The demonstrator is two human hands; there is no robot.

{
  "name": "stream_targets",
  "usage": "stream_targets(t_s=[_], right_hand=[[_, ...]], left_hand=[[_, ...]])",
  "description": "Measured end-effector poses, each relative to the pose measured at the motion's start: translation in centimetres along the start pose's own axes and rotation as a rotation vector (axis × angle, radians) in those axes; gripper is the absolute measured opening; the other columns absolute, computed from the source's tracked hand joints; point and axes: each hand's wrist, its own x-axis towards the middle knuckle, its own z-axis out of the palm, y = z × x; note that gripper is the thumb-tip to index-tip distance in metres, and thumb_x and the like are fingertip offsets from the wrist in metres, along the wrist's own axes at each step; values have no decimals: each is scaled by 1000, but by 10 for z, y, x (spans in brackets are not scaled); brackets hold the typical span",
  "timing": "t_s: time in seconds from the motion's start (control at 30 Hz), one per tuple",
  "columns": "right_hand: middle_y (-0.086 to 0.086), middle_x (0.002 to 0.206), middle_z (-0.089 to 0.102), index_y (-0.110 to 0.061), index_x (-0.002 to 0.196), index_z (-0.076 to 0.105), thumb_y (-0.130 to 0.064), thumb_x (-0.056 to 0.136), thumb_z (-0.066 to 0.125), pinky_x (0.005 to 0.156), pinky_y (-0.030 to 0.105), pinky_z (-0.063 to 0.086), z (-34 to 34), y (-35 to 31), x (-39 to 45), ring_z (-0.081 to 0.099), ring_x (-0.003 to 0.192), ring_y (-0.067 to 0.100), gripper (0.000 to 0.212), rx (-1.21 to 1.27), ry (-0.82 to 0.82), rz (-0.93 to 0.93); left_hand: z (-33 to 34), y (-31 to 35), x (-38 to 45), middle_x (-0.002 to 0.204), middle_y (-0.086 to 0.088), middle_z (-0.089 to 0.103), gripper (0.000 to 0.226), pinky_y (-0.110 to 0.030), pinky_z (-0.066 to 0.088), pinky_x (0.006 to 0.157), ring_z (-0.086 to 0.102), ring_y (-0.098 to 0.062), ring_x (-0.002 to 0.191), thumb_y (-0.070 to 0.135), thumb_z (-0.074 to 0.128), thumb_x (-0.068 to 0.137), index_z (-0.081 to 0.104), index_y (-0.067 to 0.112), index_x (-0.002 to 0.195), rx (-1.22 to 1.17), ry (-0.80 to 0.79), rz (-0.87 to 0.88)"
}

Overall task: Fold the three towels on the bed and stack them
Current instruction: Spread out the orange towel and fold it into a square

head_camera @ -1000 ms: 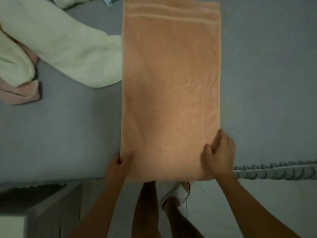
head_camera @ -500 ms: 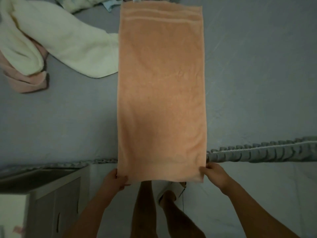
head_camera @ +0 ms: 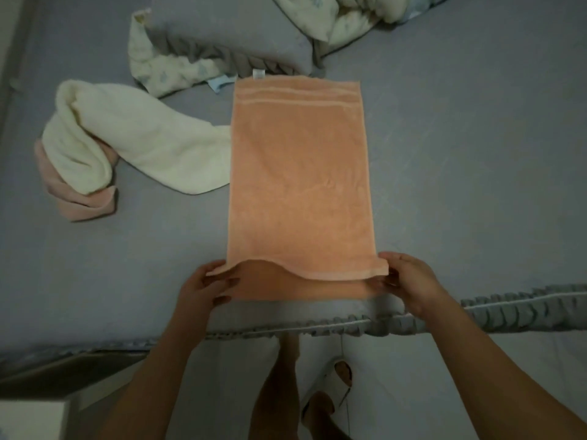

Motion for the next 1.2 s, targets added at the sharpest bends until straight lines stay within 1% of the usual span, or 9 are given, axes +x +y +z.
stream_targets(t_s=[0.17,0.27,0.33,0.47,0.6,0.77,0.93,1.1,1.2], right_hand=[[9,118,54,-12,130,56,-10,78,70,81,30,47,23,7,39,59,98,25,53,-805,-44,-288],[10,137,33,-24,136,46,-28,71,70,96,41,43,34,11,49,44,116,30,70,-1244,57,-494],[11,136,42,-24,129,54,-29,70,71,95,44,41,39,13,55,45,116,32,62,-1373,121,-598],[2,112,68,-29,119,61,-23,86,63,82,38,42,46,-6,69,59,97,27,33,-1348,49,-642],[-14,70,67,-55,85,54,-35,91,60,60,23,46,47,-38,69,62,66,2,22,-948,74,-517],[-13,53,58,-30,63,57,-24,84,69,55,23,40,58,-112,92,52,54,-3,26,-695,288,-510],[-7,53,42,-16,56,42,-25,88,65,53,26,34,95,-228,142,40,53,8,40,-709,247,-672],[5,62,47,-3,69,59,-29,80,61,57,33,36,128,-334,215,46,63,17,28,-556,337,-751],[6,73,58,-3,84,66,-25,80,58,62,33,43,140,-350,260,55,69,20,24,-598,369,-685]], left_hand=[[20,10,67,76,-2,73,15,-23,49,52,64,-7,54,3,60,90,69,13,99,376,60,91],[20,16,97,75,-3,71,10,-30,45,63,64,-17,70,21,65,88,74,22,92,560,131,100],[19,21,112,70,-1,66,14,-32,40,59,60,-16,70,35,62,84,71,26,79,644,123,115],[19,37,143,63,-2,53,33,-30,28,50,51,-18,63,27,66,88,52,21,58,723,72,196],[13,54,158,74,-1,69,11,-24,39,57,60,-15,70,27,64,91,70,20,86,655,10,127],[24,107,193,65,2,62,11,-18,39,55,53,-14,62,22,65,91,67,17,81,518,122,185],[45,210,285,69,-10,61,29,-34,40,64,55,-24,69,31,61,91,63,7,75,576,180,357],[74,308,386,71,-17,52,39,-39,46,63,47,-20,69,34,62,85,61,-5,79,542,220,466],[91,318,428,87,-20,68,33,-42,53,74,55,-20,74,31,66,83,71,0,96,485,217,440]])
